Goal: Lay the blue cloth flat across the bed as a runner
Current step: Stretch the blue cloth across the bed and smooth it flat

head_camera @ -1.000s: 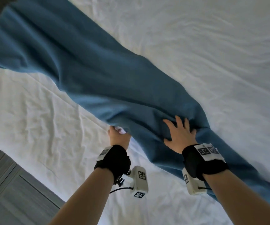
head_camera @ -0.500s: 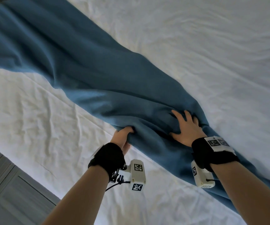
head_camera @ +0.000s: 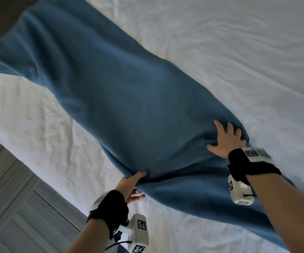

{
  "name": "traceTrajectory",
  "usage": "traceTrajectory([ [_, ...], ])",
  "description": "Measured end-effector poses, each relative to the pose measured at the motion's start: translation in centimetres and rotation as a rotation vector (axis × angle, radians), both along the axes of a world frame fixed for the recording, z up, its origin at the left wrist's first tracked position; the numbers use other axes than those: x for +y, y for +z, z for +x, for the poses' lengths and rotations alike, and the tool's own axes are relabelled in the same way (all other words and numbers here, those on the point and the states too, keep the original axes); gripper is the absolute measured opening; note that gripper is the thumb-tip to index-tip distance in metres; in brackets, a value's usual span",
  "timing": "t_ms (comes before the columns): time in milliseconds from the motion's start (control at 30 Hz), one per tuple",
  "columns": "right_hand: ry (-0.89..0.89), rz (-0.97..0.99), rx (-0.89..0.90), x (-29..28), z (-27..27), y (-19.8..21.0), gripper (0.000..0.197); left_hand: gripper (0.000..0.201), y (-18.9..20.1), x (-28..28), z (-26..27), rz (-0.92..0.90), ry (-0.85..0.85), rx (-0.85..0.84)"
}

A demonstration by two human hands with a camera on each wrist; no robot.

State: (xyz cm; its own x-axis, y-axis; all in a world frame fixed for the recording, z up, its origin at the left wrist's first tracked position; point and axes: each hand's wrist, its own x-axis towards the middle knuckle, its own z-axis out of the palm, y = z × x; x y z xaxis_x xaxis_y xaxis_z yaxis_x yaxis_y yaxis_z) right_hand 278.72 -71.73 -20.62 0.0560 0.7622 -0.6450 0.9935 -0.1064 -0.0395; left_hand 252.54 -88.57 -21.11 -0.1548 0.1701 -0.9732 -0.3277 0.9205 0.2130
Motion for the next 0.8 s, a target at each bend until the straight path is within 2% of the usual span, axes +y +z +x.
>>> traceTrajectory([
  [167,0.096,0.065,-0.064,-3.3,-0.5,-0.1,0.085,0.029,0.7,0.3,1.2,-0.006,-0.070,0.162],
  [267,0.112,0.148,-0.090,-4.8,-0.1,0.0,0.077,0.029,1.1,-0.4,1.1,0.034,-0.029,0.164],
  [467,0.150,0.308,0.000,-8.4,0.7,0.7,0.064,0.027,1.0,-4.1,-0.3,0.036,-0.052,0.091],
  [567,0.113,0.320,0.000,-11.4,1.8,1.1,0.066,0.044,1.0,-5.2,0.1,0.077,-0.127,0.023],
  [633,0.049,0.326,0.004,-13.7,2.6,1.5,0.070,0.048,1.4,-5.7,1.1,0.103,-0.203,-0.043],
  [800,-0.098,0.314,-0.022,-18.9,6.3,2.7,0.072,0.024,2.2,-6.6,5.2,0.137,-0.515,-0.085],
])
